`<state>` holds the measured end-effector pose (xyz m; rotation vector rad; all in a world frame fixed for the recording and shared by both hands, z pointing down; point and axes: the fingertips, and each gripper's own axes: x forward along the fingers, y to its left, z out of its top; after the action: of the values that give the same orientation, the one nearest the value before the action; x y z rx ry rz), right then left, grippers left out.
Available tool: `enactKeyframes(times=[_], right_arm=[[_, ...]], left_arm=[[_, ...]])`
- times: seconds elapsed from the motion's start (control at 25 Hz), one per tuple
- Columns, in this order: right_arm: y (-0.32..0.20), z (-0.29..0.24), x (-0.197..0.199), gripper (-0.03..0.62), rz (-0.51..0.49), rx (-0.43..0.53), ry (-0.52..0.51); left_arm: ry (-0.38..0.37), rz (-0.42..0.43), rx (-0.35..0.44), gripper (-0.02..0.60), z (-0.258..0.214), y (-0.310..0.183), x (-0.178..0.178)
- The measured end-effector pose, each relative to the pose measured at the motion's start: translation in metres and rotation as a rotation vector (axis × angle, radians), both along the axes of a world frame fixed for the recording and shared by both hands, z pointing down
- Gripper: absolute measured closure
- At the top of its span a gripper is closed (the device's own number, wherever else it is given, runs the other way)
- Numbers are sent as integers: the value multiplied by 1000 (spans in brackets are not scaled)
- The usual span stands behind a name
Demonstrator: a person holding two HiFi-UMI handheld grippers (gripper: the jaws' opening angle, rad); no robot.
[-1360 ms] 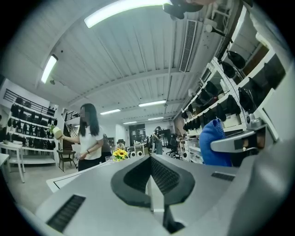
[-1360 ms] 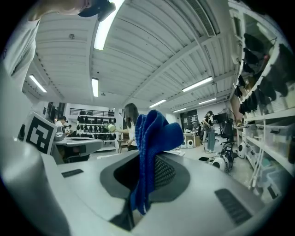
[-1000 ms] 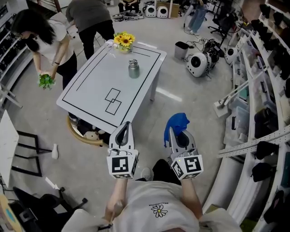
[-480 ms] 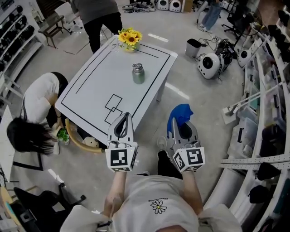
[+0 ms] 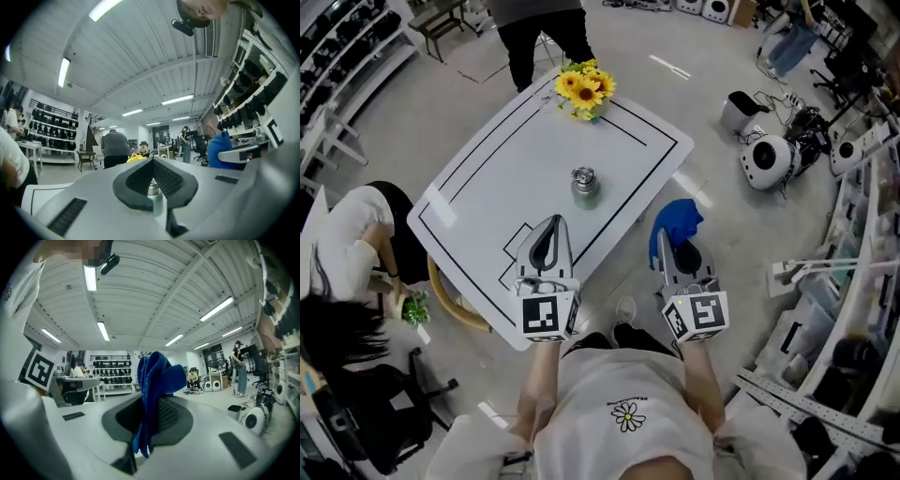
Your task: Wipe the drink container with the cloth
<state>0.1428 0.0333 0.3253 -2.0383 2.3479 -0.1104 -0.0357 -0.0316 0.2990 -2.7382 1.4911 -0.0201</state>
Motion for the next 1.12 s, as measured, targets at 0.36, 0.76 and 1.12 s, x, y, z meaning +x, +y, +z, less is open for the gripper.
enactKeyframes(times=[0.36, 0.76, 1.12], right_arm=[[-77, 1, 14, 553, -133, 22, 5], [-107, 17, 3, 553, -246, 7, -34], [-191, 94, -32, 553, -609, -87, -32]], left_arm=[[-28, -102, -41, 583, 13, -42, 12], [-24, -41, -93, 578, 35, -60, 13], [21, 330, -359, 254, 143, -82, 44]])
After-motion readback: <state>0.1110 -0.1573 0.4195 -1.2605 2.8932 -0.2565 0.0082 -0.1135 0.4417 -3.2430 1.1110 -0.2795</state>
